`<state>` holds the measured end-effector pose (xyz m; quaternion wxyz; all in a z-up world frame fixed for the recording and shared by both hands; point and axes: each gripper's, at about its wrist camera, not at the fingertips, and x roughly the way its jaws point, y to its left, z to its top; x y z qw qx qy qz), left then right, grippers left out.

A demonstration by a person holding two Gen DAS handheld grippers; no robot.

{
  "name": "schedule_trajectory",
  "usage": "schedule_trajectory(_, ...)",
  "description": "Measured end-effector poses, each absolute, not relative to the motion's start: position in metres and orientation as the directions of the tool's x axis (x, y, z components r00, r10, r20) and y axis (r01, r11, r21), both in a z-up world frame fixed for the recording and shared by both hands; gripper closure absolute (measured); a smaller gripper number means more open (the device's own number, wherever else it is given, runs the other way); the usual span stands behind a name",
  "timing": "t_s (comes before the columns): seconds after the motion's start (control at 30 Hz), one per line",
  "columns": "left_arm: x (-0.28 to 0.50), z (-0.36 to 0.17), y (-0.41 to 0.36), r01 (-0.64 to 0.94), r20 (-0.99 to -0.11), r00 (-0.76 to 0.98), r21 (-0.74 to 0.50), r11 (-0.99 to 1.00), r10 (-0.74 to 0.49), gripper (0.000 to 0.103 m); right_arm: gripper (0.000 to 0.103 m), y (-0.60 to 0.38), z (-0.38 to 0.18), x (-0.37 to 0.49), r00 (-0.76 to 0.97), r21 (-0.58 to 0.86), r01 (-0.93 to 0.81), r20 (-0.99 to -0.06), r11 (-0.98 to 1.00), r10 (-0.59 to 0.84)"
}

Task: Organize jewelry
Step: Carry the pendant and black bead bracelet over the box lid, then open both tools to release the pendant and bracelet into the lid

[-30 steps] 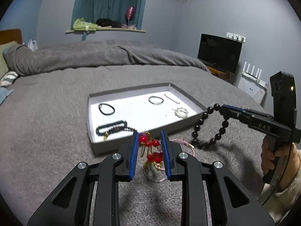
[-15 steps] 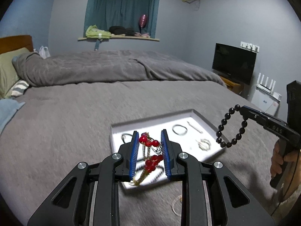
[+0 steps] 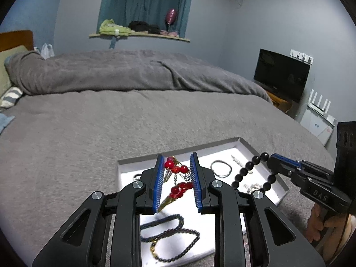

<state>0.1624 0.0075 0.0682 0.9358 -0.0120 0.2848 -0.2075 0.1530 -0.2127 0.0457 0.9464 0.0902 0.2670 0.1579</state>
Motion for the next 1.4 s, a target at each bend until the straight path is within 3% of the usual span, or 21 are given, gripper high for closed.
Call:
schedule_trajectory(0.27, 0.177, 0.051, 0.015, 0.405, -0.528, 0.706, -0.246, 0.881, -0.472, 0.078, 0.089, -0.205, 0.043, 0.149, 0.774, 0.29, -0.303, -0.481, 0.908, 0.411)
schedule_trajectory(0.4, 0.189, 0.035, 0.02, 0.344, -0.6, 0.694, -0.21, 0.915, -0.399, 0.078, 0.089, -0.202, 0.038, 0.147, 0.76, 0.26, -0.301, -0.516, 0.918, 0.395)
schedule_trajectory(0.63, 0.198, 0.021, 0.029, 0.283, -0.65, 0.689, -0.166, 0.945, -0.32, 0.078, 0.089, -0.211, 0.025, 0.156, 0.743, 0.235, -0.25, -0.575, 0.939, 0.342)
schedule_trajectory(1.4, 0.209, 0.0, 0.024, 0.264, -0.72, 0.66, -0.048, 0.963, -0.217, 0.078, 0.089, -0.195, 0.001, 0.165, 0.65, 0.191, -0.287, -0.681, 0.939, 0.337)
